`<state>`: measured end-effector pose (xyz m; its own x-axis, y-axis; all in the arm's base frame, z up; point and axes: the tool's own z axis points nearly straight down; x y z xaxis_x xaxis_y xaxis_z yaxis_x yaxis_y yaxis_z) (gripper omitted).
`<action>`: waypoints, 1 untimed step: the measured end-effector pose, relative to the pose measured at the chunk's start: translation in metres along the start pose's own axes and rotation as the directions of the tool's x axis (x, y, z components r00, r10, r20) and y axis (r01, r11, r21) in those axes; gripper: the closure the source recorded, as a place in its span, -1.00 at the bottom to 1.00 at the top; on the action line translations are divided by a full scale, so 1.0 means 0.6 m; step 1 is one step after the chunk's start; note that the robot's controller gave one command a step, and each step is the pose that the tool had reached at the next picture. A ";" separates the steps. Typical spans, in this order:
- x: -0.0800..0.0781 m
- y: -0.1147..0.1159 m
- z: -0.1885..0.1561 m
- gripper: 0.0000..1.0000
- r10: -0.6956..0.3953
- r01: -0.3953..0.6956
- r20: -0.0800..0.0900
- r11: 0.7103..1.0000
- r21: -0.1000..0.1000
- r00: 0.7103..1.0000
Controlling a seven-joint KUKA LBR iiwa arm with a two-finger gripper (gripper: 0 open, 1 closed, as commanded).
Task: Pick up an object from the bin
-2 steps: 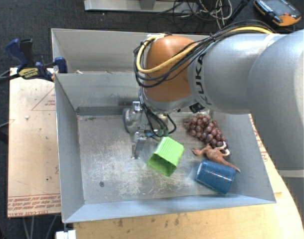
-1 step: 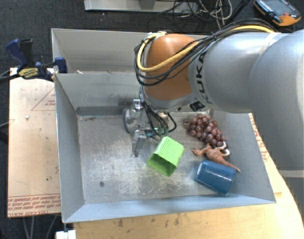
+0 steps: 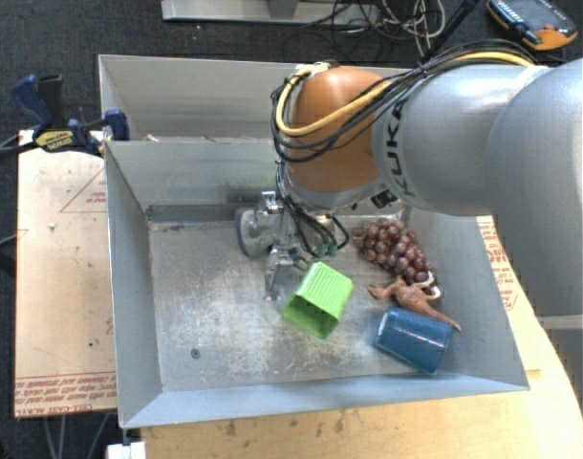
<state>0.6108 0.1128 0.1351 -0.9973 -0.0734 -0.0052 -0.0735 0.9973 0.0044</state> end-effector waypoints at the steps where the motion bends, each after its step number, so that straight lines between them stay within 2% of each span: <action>1: -0.006 -0.076 0.042 -1.00 -0.199 0.199 -0.005 0.980 0.003 0.980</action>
Offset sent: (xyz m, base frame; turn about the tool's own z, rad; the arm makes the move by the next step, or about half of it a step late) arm 0.0224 -0.0621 -0.0496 -0.2399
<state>0.6176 0.0675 0.1098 -0.9628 -0.2701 -0.0012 -0.2701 0.9628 0.0006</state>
